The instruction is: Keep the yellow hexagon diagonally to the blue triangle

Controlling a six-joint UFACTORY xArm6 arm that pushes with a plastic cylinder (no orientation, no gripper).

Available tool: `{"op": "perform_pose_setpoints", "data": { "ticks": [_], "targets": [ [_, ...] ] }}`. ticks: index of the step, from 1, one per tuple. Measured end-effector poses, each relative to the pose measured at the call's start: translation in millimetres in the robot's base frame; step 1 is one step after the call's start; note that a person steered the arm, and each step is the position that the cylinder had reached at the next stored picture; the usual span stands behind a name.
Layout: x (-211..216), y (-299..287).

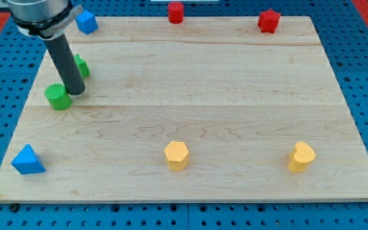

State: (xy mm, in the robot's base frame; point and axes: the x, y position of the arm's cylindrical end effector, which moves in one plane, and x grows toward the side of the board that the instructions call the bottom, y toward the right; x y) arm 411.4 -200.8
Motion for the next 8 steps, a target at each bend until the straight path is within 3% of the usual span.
{"op": "perform_pose_setpoints", "data": {
  "ticks": [2, 5, 6, 8],
  "targets": [
    [11.6, 67.4],
    [32.2, 214.2],
    [54.2, 254.7],
    [139.4, 244.7]
  ]
}}
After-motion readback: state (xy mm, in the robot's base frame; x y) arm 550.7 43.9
